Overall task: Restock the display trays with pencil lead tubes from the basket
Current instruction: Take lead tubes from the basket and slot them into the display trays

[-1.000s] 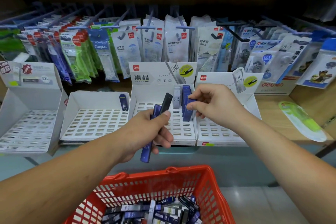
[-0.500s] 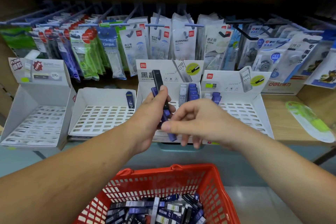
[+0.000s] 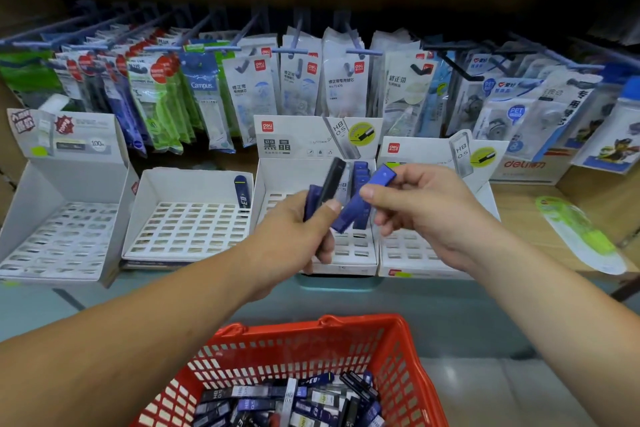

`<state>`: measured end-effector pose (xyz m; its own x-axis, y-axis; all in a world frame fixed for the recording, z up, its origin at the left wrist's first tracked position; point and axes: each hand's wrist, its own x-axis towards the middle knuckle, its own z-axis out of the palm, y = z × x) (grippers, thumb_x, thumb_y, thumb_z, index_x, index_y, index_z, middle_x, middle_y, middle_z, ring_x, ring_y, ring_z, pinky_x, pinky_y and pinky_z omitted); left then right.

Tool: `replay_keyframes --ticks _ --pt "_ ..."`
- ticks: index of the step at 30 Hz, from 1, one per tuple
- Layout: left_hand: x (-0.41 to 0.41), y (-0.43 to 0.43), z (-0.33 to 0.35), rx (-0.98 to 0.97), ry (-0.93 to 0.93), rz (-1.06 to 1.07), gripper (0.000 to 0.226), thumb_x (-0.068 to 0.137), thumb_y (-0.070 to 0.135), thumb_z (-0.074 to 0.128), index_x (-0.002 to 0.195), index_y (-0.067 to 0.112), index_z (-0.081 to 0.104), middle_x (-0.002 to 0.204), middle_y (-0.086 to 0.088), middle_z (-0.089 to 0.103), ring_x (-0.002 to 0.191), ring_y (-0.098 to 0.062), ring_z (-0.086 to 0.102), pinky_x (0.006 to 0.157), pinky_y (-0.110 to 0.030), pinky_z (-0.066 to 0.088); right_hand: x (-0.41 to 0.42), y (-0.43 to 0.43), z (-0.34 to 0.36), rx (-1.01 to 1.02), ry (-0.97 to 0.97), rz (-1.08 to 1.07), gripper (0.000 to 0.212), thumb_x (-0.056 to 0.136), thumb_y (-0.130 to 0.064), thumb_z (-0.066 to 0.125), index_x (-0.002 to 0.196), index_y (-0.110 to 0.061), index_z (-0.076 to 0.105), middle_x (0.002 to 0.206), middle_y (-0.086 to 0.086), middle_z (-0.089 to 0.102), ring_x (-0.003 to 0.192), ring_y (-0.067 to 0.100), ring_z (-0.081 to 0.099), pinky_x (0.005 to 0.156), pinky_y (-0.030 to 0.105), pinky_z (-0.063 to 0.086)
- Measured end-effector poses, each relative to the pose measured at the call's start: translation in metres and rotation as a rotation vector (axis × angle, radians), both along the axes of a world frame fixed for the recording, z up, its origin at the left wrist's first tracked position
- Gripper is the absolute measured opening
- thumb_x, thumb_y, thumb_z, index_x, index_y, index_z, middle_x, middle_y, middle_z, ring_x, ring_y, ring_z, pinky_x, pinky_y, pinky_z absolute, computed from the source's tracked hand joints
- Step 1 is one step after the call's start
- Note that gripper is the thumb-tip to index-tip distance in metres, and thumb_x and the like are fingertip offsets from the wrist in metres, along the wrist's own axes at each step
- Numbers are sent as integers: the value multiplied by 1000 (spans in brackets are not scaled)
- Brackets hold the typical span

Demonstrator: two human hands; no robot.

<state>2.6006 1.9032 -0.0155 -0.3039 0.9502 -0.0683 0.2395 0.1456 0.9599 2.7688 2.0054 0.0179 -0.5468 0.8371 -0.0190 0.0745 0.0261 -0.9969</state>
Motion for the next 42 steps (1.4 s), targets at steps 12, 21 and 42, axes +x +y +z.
replay_keyframes --ticks 12,21,42 --pt "-3 2 -2 -260 -145 -48 14 103 26 46 102 13 48 63 -4 50 48 -19 41 49 -30 37 4 24 -17 366 -147 -114 28 88 0 76 98 -24 65 68 11 66 58 23 68 50 29 53" --pt "-15 -6 -6 -230 -45 -81 26 107 32 54 114 7 57 84 -12 75 51 -15 51 45 -25 36 3 31 -22 412 -178 -37 27 82 2 81 82 -22 68 68 5 68 58 18 66 53 21 48" --pt "-22 -11 6 -214 56 -1 27 98 34 68 81 14 62 63 -6 63 41 -11 32 41 -22 25 -9 26 -14 821 -311 66 23 77 -21 89 97 -28 79 95 -14 58 68 0 54 71 29 46"
